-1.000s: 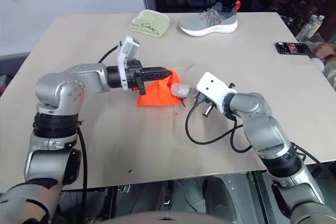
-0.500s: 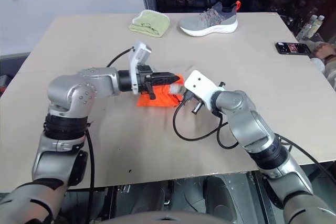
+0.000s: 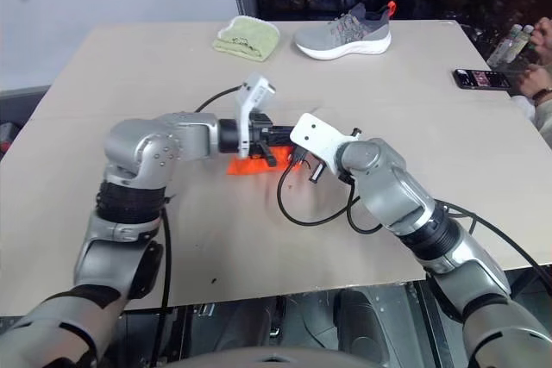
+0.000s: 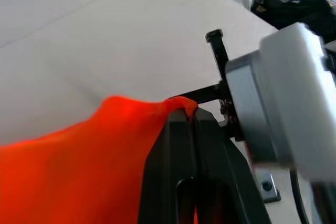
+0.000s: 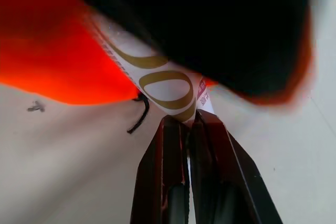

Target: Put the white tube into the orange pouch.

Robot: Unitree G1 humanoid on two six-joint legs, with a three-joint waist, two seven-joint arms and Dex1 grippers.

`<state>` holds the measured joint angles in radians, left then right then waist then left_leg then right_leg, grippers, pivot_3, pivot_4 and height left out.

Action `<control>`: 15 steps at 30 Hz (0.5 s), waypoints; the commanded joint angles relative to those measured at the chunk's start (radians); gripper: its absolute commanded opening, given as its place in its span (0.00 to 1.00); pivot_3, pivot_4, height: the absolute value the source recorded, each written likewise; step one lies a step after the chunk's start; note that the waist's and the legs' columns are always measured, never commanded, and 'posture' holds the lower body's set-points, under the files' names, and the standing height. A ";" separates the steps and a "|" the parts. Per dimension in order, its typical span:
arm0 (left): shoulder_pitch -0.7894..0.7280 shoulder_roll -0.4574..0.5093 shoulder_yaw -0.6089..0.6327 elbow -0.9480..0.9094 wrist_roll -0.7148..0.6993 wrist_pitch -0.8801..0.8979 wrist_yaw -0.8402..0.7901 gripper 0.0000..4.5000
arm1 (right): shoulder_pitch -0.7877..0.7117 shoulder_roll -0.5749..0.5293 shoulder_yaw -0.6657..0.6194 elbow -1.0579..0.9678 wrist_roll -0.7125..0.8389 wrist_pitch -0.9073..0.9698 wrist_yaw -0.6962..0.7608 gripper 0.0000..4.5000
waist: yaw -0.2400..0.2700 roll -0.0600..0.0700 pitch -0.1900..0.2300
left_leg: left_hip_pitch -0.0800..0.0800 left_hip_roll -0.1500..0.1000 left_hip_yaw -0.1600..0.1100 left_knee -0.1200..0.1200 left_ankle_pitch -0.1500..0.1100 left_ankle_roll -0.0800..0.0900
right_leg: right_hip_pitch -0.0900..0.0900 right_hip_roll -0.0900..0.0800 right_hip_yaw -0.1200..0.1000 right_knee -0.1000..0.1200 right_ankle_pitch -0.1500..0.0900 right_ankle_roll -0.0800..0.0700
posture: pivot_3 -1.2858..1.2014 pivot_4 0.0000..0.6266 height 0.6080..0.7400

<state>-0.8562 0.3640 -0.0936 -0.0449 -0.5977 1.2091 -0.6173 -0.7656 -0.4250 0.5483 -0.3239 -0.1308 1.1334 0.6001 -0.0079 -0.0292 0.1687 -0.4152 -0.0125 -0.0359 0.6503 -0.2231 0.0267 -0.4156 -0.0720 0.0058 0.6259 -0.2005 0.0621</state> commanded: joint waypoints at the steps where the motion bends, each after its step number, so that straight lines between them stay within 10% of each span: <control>1: -0.063 -0.055 0.032 0.065 0.047 -0.002 0.102 0.00 | -0.040 -0.017 0.022 -0.032 -0.028 -0.018 -0.013 0.01 | -0.001 0.000 0.000 | 0.000 0.000 0.000 0.000 0.000 0.000 | 0.000 0.000 0.000 0.000 0.000 0.000 | 0.52 0.24 1.00; 11: -0.042 -0.153 0.105 0.156 0.101 -0.075 0.224 0.00 | -0.049 0.006 0.051 -0.048 -0.065 -0.020 -0.049 0.01 | -0.007 0.000 0.000 | 0.001 0.001 0.000 -0.001 0.001 -0.003 | -0.001 0.001 0.001 0.001 0.000 0.000 | 0.52 0.24 1.00; 15: -0.026 -0.172 0.151 0.143 0.071 -0.094 0.197 0.00 | -0.009 0.066 -0.010 -0.059 -0.036 -0.061 -0.080 0.32 | -0.005 0.000 0.000 | 0.000 0.000 0.000 -0.001 0.002 -0.003 | -0.001 0.000 0.001 0.000 0.000 0.000 | 0.52 0.24 1.00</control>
<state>-0.8849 0.2037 0.0384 0.1037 -0.5249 1.1552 -0.4304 -0.7729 -0.4179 0.5662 -0.2951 -0.2053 1.1432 0.5307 -0.0126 -0.0292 0.1687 -0.4152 -0.0126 -0.0357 0.6494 -0.2215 0.0241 -0.4169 -0.0720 0.0069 0.6263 -0.2003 0.0620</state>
